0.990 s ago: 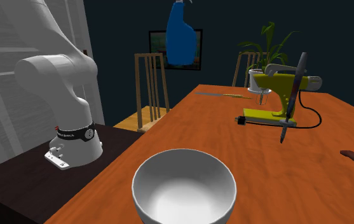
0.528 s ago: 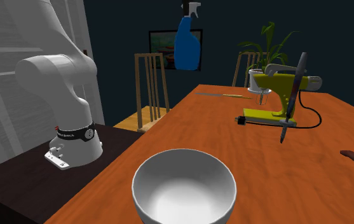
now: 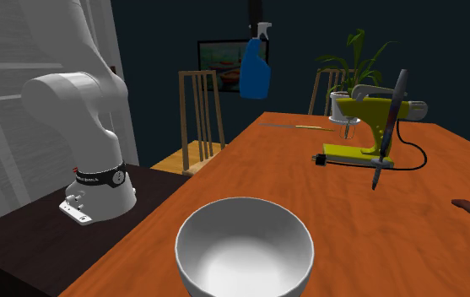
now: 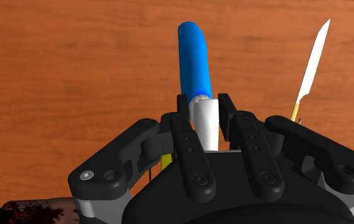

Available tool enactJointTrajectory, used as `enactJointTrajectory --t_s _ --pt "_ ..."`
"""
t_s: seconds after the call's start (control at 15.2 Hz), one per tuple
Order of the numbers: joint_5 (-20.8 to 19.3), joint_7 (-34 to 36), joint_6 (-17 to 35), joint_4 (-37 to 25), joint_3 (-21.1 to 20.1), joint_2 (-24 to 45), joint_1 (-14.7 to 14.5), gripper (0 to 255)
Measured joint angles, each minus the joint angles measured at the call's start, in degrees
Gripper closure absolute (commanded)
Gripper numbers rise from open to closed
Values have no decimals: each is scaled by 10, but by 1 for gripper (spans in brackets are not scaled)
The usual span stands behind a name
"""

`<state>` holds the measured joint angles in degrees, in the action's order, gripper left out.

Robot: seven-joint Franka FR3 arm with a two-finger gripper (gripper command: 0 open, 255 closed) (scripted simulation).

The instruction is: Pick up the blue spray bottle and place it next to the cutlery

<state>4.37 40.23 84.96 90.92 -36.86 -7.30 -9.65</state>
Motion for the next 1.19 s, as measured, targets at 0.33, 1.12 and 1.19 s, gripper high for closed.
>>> enactJointTrajectory --t_s 0.33,1.12,1.19 --pt "-64 93 17 -64 -56 104 -41 255" --pt "-271 244 -49 -388 -55 419 -288 255" --pt "-279 245 -55 -411 -50 436 -303 255"
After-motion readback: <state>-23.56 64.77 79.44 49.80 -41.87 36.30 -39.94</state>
